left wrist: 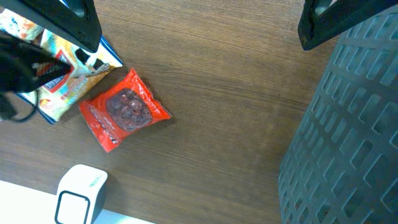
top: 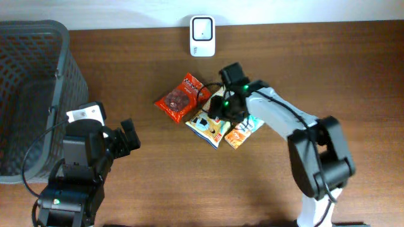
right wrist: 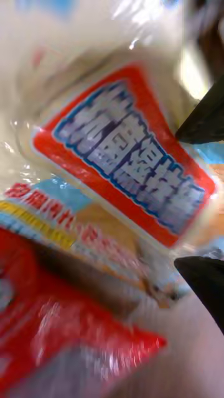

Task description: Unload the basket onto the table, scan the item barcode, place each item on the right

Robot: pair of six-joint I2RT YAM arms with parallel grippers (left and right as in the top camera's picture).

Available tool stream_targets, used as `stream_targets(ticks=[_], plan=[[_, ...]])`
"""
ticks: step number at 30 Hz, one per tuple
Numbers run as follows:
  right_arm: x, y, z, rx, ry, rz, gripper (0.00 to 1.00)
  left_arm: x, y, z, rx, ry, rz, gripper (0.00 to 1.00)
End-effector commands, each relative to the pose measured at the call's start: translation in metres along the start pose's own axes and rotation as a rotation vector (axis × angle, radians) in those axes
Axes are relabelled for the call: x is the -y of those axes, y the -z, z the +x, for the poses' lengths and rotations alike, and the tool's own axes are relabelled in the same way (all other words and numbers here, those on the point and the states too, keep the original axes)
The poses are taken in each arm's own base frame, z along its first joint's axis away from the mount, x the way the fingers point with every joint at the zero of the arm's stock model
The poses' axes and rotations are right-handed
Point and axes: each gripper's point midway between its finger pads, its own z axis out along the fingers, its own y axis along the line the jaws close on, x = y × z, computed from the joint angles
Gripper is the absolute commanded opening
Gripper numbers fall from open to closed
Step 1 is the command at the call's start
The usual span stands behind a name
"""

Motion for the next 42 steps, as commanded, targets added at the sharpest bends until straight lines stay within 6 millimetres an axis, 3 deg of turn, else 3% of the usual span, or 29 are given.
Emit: stream_targets(ticks=[1,4,8,10,12,14,16,17,18,19,21,24,26,31,32,33,34,37,39,42], plan=[[0.014,-0.022,0.006,-0.004,-0.047,0.102,0.58,-0.001,0.0,0.0,0.003,0.013,0.001,0.99],[0.023,-0.021,-0.001,0.038,-0.044,0.153,0.58,-0.001,0.0,0.0,0.003,0.013,0.001,0.99],[0.05,-0.022,-0.018,0.137,-0.054,0.3,0.57,-0.001,0.0,0.0,0.003,0.013,0.001,0.99],[0.045,-0.017,-0.026,0.161,-0.004,0.288,0.58,-0.001,0.0,0.0,0.003,0.013,0.001,0.99],[0.034,0.005,-0.047,0.214,0.011,0.258,0.61,-0.001,0.0,0.0,0.003,0.013,0.001,0.99],[0.035,0.041,-0.072,0.265,-0.026,0.247,0.63,-0.001,0.0,0.0,0.003,0.013,0.001,0.99],[0.051,0.068,-0.094,0.291,-0.003,0.261,0.64,-0.001,0.0,0.0,0.003,0.013,0.001,0.99],[0.067,0.077,-0.103,0.294,0.014,0.279,0.68,-0.001,0.0,0.0,0.003,0.013,0.001,0.99],[0.087,0.082,-0.105,0.284,-0.027,0.297,0.79,-0.001,0.0,0.0,0.003,0.013,0.001,0.99],[0.104,0.081,-0.104,0.254,-0.069,0.289,0.82,-0.001,0.0,0.0,0.003,0.013,0.001,0.99],[0.117,0.073,-0.102,0.201,-0.082,0.222,0.84,-0.001,0.0,0.0,0.003,0.013,0.001,0.99],[0.11,0.05,-0.095,0.107,0.014,-0.013,0.84,-0.001,0.0,0.0,0.003,0.013,0.001,0.99],[0.092,0.039,-0.094,0.084,0.114,-0.151,0.85,-0.001,0.0,0.0,0.003,0.013,0.001,0.99],[0.101,0.011,-0.083,0.024,0.096,-0.137,0.84,-0.001,0.0,0.0,0.003,0.013,0.001,0.99],[0.103,0.004,-0.08,0.009,0.092,-0.133,0.75,-0.001,0.0,0.0,0.003,0.013,0.001,0.99],[0.106,0.0,-0.078,0.0,0.086,-0.131,0.56,-0.001,0.0,0.0,0.003,0.013,0.001,0.99],[0.106,0.001,-0.079,0.002,0.08,-0.131,0.04,-0.001,0.0,0.0,0.003,0.013,0.001,0.99],[0.098,0.017,-0.088,0.041,0.085,-0.139,0.04,-0.001,0.0,0.0,0.003,0.013,0.001,0.99],[0.088,0.048,-0.1,0.101,0.102,-0.14,0.04,-0.001,0.0,0.0,0.003,0.013,0.001,0.99],[0.097,0.153,-0.132,0.375,0.088,0.116,0.04,-0.001,0.0,0.0,0.003,0.013,0.001,0.99]])
